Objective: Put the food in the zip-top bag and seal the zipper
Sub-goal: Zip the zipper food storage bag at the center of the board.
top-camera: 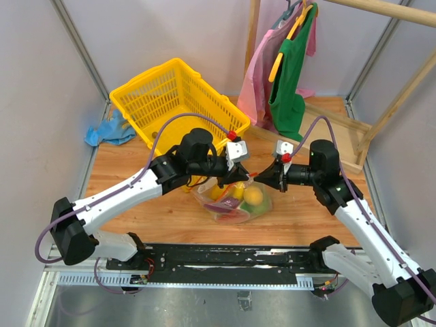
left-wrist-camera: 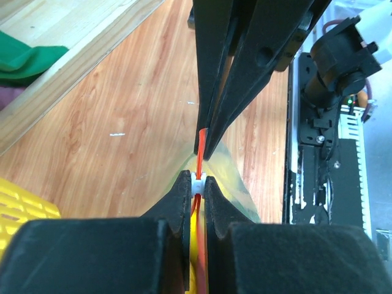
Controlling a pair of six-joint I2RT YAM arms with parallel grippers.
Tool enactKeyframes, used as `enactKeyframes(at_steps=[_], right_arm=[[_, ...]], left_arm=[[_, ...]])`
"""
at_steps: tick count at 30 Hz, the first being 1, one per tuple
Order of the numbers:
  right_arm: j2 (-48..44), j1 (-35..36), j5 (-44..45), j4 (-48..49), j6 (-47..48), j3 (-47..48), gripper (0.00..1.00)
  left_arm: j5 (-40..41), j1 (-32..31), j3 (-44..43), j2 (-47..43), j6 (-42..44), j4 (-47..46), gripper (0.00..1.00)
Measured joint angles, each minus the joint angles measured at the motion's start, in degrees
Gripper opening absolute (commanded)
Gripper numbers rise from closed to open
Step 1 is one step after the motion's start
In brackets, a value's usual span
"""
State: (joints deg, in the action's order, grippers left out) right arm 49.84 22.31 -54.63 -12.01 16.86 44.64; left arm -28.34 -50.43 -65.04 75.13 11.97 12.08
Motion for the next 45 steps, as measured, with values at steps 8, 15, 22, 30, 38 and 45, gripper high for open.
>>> enactKeyframes(at_steps=[8,15,22,30,38,45], right_arm=[[0.0,-0.8,-1.3,0.2,-0.2,2.8,0.31],[0.7,-0.8,-3.3,0.2,-0.2,3.0,0.25],[2.0,-0.8,-3.8,0.6,-0.2,3.1,0.01],[0.6,-0.8,3.0,-0.7,-0.1,3.7,0.01],[-3.2,-0.8,13.6,-2.3,-0.4,3.7,0.01],[-5.0,-0.8,23.8,-3.5,-1.4,3.7,0.01]], left_arm=[[-1.0,0.1,-0.4,0.2,0.7,1.1,0.00],[-2.6,0.1,-1.2,1.4,0.9,0.9,0.00],[-3.1,0.2,-1.2,1.7,0.8,0.5,0.00],[-0.8,0.2,-1.2,1.7,0.8,0.1,0.00],[0.7,0.2,-1.1,1.4,0.4,0.7,0.00],[1.6,0.2,-0.9,0.9,-0.2,2.0,0.00]])
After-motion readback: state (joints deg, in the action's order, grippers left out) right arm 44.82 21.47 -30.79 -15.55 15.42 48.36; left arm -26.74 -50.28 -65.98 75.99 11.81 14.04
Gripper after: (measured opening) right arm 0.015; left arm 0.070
